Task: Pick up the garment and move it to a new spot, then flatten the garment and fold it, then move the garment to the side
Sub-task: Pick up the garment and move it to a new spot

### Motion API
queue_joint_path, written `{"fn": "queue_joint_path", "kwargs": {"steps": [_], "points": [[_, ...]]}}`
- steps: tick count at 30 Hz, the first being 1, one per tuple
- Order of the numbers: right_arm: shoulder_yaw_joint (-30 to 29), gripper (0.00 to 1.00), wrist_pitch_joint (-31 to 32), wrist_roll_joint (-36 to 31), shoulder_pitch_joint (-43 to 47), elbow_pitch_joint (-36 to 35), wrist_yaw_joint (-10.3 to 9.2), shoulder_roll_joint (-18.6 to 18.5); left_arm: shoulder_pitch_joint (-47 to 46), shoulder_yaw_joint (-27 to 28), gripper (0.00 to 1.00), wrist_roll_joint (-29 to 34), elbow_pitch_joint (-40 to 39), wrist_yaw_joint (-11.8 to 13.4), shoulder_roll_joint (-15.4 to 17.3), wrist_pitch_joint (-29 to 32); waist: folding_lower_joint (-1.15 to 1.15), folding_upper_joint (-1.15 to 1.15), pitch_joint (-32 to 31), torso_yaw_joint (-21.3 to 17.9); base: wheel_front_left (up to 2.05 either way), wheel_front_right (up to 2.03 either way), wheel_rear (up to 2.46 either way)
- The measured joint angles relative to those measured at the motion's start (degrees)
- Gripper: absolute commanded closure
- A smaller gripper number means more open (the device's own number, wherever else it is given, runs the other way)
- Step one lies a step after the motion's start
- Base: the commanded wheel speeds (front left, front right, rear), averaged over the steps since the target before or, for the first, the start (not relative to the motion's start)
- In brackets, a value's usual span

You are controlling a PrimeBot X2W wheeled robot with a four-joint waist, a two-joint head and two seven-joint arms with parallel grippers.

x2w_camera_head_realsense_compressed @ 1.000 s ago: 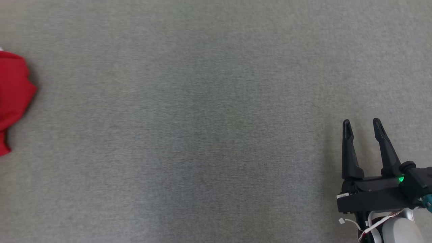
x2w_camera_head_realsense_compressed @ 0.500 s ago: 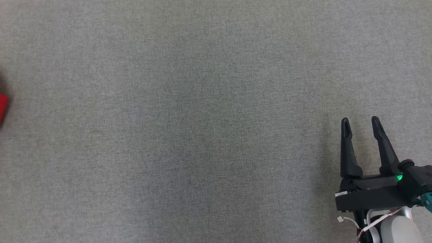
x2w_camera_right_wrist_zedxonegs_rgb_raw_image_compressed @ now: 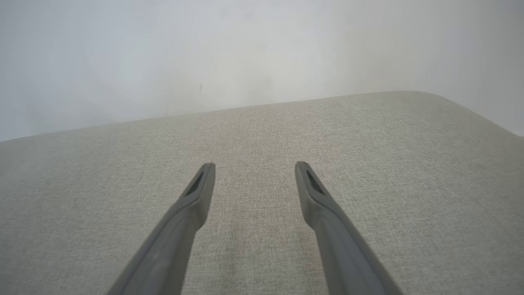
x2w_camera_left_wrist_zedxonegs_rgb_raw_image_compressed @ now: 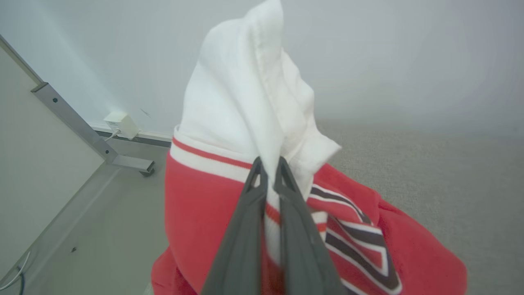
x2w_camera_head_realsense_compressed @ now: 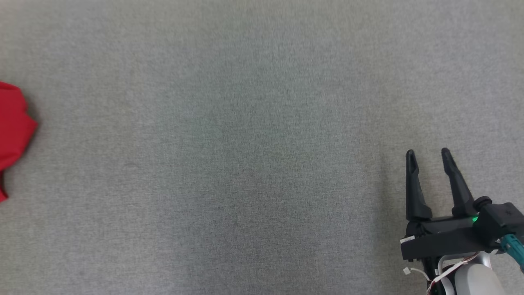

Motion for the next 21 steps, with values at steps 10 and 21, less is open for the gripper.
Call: {"fn": "queue_joint_path", "kwargs": {"steps": [10,21], "points": [[0.9,0.0,-1.7,2.3,0.8,3.4,0.0,0.0,-10.6,-4.2,1.0,5.0,-9.5,0.6,-1.0,-6.8,0.0,-0.01,-5.4,-0.1,0.0,0.0,0.0],[2.4,0.0,-4.2,5.9,1.5,7.6,0.0,0.0,-19.0,-11.9,1.0,8.4,-31.2,3.0,-9.0,2.5,-0.01,-0.01,-7.9,-6.1,0.0,0.0,0.0]]}}
